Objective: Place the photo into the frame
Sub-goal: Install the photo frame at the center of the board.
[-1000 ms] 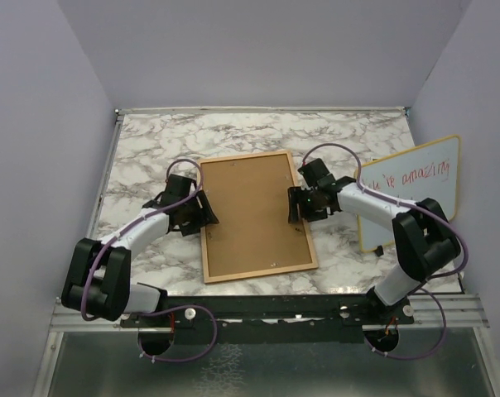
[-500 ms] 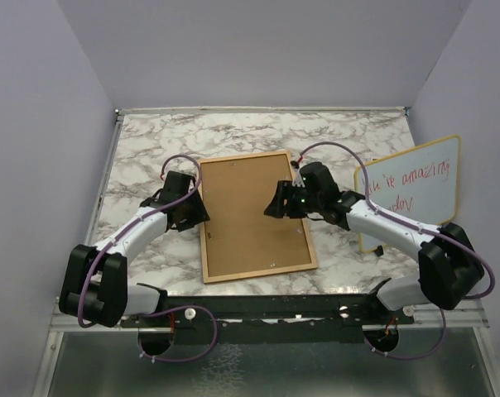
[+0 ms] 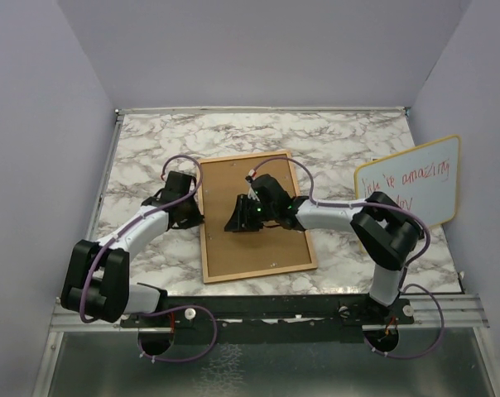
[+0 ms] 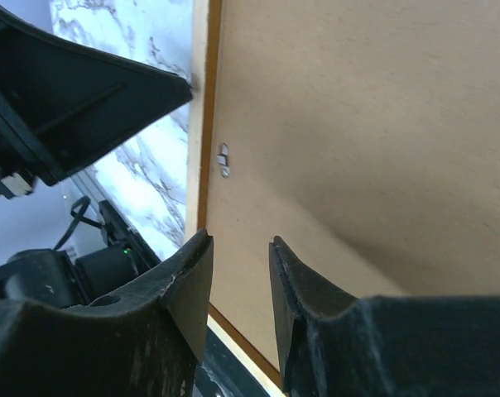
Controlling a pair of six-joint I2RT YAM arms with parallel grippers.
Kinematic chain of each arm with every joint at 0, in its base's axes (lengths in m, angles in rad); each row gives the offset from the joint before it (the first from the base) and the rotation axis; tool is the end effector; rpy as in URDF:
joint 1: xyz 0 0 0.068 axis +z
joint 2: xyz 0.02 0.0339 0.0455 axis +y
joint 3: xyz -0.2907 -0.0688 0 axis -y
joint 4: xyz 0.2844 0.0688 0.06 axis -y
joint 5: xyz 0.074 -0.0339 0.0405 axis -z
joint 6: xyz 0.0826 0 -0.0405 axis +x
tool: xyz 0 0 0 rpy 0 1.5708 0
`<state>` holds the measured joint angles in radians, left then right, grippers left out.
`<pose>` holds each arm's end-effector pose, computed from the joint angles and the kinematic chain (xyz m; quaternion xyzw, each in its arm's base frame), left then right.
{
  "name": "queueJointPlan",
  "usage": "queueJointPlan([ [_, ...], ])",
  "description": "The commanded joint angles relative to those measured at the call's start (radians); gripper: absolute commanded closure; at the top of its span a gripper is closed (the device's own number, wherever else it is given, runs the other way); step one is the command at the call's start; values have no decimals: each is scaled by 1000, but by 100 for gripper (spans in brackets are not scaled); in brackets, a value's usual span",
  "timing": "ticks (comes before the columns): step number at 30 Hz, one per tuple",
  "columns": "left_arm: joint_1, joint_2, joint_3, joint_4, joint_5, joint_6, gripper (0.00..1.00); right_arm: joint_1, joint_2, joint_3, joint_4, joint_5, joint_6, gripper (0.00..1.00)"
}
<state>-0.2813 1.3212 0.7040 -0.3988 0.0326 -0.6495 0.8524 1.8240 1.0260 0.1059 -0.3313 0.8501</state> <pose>0.2849 -0.0851 0.1465 -0.1717 0.9462 -0.1369 0.2377 0.2769 0.3576 0.1361 -0.0712 0.8926 0.4139 0.1642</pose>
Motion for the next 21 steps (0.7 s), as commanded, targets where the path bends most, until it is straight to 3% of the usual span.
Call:
queueJointPlan([
  [1, -1, 30, -14, 35, -54, -10, 82, 24, 54, 58, 54, -19, 60, 61],
  [11, -1, 42, -72, 46, -66, -19, 79, 58, 172, 173, 13, -24, 57, 64],
  [21, -1, 55, -71, 46, -41, -20, 90, 86, 256, 250, -40, 10, 43, 76],
])
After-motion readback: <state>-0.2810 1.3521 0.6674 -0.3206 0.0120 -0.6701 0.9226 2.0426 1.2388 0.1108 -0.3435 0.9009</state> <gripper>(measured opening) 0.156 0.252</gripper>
